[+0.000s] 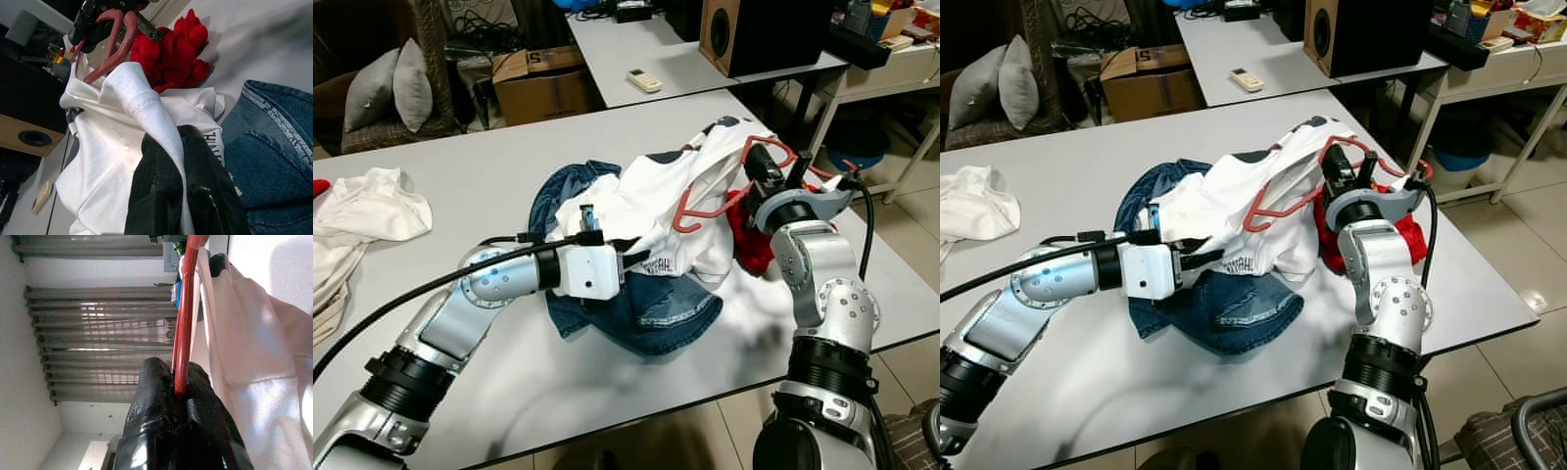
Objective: Hang hanger
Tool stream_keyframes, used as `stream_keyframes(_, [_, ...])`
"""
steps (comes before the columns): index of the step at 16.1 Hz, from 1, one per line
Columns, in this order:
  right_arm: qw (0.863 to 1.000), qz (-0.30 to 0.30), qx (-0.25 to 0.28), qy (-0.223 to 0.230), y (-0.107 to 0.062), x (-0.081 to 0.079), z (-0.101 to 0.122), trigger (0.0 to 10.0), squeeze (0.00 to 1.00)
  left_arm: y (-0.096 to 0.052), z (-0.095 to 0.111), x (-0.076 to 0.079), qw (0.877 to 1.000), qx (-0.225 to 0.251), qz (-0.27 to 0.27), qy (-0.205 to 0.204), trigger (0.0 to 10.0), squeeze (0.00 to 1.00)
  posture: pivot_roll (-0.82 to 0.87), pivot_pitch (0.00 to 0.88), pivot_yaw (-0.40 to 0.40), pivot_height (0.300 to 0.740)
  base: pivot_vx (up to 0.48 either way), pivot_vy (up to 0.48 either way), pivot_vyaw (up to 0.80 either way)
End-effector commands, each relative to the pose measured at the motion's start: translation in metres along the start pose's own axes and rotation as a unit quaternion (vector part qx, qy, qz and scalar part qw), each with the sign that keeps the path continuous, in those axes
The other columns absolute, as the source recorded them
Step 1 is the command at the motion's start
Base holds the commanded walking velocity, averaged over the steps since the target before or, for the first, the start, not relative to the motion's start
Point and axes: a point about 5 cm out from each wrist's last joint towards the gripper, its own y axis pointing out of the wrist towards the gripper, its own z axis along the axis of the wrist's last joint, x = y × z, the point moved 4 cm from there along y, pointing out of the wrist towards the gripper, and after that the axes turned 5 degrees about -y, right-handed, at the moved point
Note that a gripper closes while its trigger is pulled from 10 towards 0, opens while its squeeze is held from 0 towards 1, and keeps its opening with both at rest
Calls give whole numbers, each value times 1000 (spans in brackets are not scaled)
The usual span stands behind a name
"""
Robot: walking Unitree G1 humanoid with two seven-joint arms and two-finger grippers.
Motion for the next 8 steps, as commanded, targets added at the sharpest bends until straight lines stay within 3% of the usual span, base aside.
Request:
stream_keyframes(1, [1000, 21, 13, 18, 5, -16, 0, 10000, 0, -1, -5, 7, 1000, -11, -19, 3, 0, 0, 72, 0, 111, 740, 0, 0, 0])
stream_keyframes(2, [1000, 21, 13, 18, 5, -16, 0, 10000, 0, -1, -5, 7, 1000, -11, -19, 3, 0, 0, 72, 0, 111, 740, 0, 0, 0])
stream_keyframes(4, [998, -49, -11, -31, 12, 13, -14, 10000, 0, 8, 7, -2, 999, 21, 8, 49, 0, 0, 81, 12, 110, 740, 0, 0, 0])
stream_keyframes(8, [998, -57, -13, -39, 13, 17, -15, 10000, 0, 9, 11, -5, 998, 27, 13, 54, 0, 0, 82, 12, 109, 740, 0, 0, 0])
